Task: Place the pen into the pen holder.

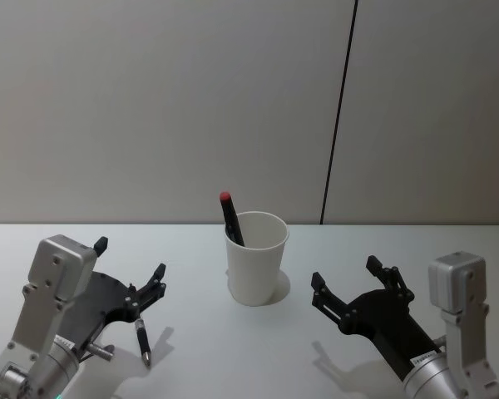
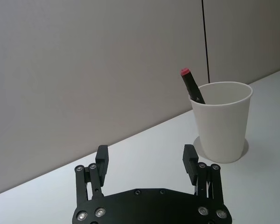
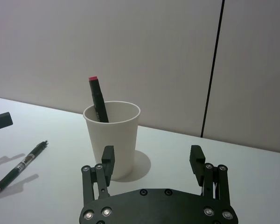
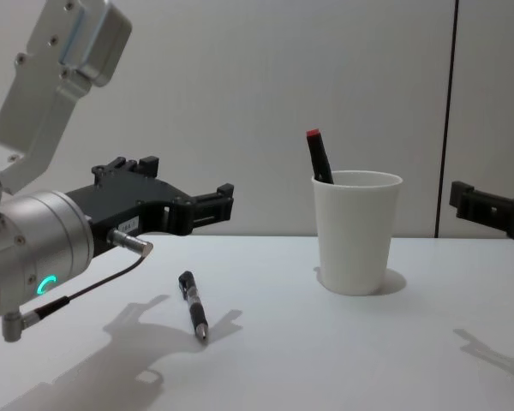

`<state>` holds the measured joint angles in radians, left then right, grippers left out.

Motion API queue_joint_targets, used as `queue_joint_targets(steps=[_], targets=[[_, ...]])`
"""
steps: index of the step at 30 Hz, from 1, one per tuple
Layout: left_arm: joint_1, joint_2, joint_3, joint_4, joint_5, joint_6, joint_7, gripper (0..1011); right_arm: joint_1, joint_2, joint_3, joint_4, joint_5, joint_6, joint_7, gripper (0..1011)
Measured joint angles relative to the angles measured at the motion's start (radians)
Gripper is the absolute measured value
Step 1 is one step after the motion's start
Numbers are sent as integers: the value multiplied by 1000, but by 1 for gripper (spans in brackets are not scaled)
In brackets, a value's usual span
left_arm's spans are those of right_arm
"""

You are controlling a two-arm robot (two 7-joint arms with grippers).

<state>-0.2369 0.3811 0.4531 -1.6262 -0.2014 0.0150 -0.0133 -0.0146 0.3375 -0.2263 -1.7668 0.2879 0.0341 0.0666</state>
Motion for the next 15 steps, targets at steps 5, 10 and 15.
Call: queue_joint_targets(steps=[5, 10, 15], targets=[[2, -1, -5, -5, -15, 19, -14, 1002, 0, 0, 0, 0, 0, 0, 0, 1001], [8, -1, -12, -19, -40, 55, -31, 1001, 0, 0, 1, 0, 0, 0, 0, 1001], [19, 0, -20, -39, -65, 101, -46, 1001, 0, 0, 1, 0, 0, 0, 0, 1001]])
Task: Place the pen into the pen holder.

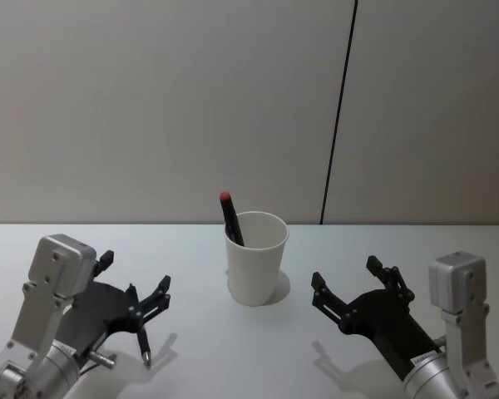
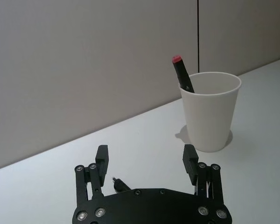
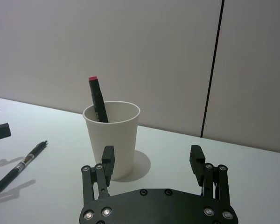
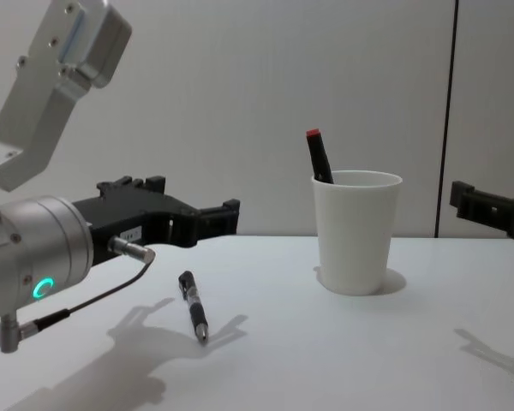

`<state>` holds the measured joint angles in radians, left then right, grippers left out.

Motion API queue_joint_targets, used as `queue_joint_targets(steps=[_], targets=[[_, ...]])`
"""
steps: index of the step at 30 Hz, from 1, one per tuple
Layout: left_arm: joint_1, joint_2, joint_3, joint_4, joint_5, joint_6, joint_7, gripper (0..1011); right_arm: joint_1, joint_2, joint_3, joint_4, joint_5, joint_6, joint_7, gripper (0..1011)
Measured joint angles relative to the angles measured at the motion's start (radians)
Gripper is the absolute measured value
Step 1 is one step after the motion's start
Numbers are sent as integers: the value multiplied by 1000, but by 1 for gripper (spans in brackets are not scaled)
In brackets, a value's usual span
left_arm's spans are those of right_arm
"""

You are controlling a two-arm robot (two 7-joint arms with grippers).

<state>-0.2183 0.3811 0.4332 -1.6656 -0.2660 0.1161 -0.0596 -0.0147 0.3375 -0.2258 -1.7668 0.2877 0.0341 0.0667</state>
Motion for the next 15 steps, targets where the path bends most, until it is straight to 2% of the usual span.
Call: queue_joint_targets(steps=[9, 15], targets=[[17, 3, -15, -40, -43, 96, -17, 1001, 0, 0, 0, 0, 0, 0, 0, 1001], [22, 0, -27, -60, -73, 183, -23, 1002, 0, 0, 0, 0, 0, 0, 0, 1001]])
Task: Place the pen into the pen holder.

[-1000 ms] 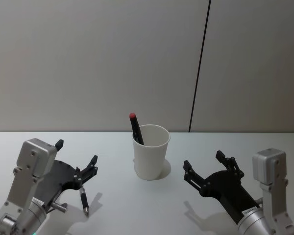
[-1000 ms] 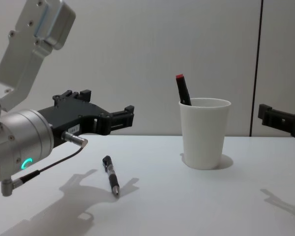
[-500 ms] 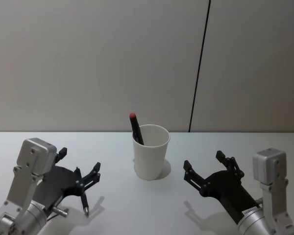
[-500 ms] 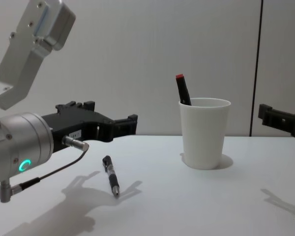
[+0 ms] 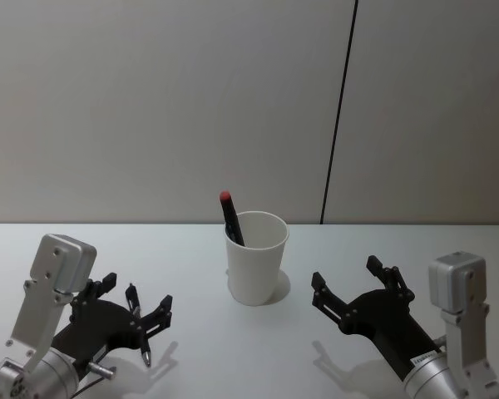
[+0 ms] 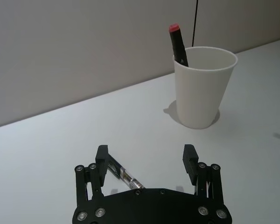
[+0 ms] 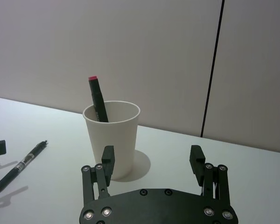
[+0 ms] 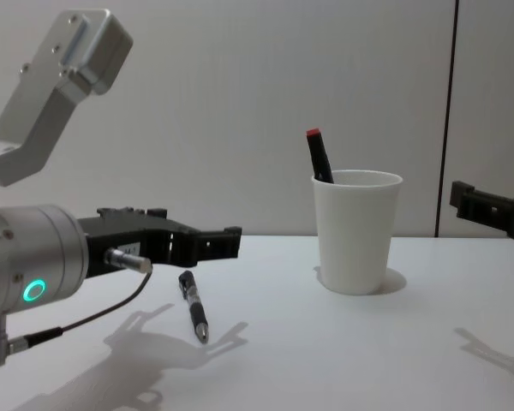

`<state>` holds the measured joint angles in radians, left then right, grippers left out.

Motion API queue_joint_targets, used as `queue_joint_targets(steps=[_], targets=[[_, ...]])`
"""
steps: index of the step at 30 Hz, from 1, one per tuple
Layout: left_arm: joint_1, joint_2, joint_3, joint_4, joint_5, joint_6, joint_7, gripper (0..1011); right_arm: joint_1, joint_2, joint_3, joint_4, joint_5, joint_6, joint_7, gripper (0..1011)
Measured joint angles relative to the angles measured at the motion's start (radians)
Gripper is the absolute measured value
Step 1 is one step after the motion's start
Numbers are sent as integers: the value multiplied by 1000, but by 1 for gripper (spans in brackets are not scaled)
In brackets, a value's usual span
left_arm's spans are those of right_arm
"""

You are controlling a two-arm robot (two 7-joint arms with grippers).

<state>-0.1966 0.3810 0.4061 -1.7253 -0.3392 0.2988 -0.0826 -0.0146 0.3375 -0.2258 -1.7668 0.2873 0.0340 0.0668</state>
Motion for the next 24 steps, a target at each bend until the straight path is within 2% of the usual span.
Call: queue_joint_targets(steps=[10, 24], targets=[[-18, -9, -6, 6, -20, 106, -6, 1002, 0, 0, 0, 0, 0, 0, 0, 1001], [-62, -24, 3, 57, -21, 195, -18, 1001, 0, 0, 0, 0, 0, 0, 0, 1001]])
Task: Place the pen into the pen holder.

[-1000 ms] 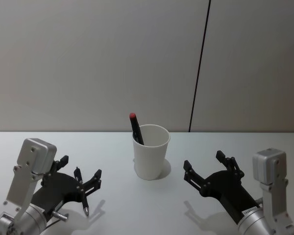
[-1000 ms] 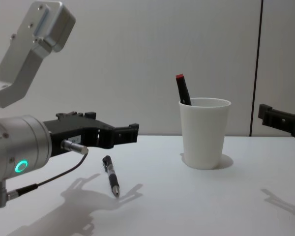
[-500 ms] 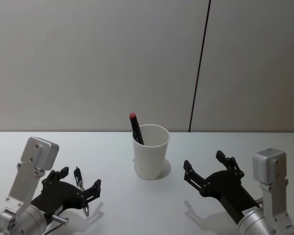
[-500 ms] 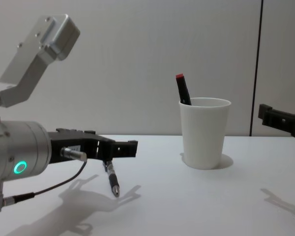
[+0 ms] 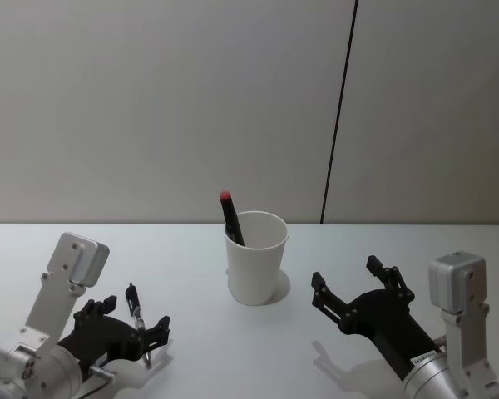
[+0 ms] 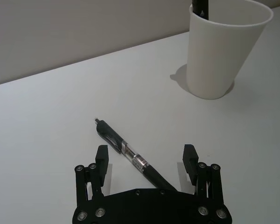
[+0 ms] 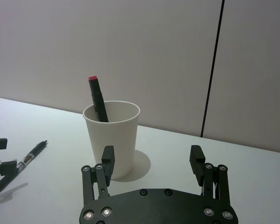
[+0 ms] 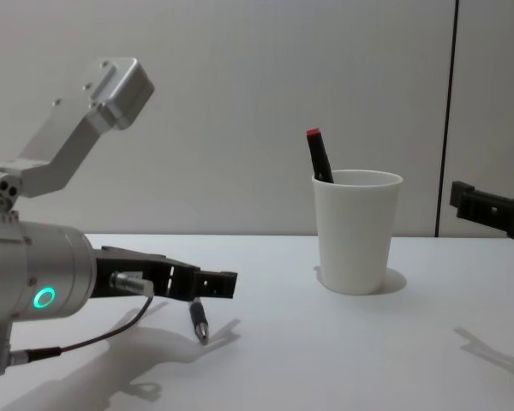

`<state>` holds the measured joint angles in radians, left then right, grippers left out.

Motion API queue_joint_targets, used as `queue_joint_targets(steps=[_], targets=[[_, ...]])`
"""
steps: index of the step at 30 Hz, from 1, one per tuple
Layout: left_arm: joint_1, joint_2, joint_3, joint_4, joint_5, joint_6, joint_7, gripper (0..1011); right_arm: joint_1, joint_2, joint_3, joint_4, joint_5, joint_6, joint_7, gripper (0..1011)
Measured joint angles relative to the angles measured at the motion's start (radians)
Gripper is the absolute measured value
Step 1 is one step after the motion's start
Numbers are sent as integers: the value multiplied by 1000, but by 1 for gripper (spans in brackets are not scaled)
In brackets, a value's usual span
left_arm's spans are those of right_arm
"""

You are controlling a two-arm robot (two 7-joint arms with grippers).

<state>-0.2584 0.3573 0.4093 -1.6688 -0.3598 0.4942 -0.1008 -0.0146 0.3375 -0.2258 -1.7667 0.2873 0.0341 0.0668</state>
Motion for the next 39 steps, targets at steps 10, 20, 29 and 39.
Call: queue_joint_targets(steps=[10, 20, 29, 39], targets=[[-16, -13, 6, 24, 12, 33, 0, 1002, 0, 0, 0, 0, 0, 0, 0, 1001], [-21, -28, 9, 36, 26, 56, 12, 1001, 0, 0, 0, 0, 0, 0, 0, 1001], [-23, -39, 13, 42, 41, 74, 23, 1001, 0, 0, 0, 0, 0, 0, 0, 1001], [-23, -50, 17, 48, 56, 86, 30, 1002, 0, 0, 0, 0, 0, 0, 0, 1001]])
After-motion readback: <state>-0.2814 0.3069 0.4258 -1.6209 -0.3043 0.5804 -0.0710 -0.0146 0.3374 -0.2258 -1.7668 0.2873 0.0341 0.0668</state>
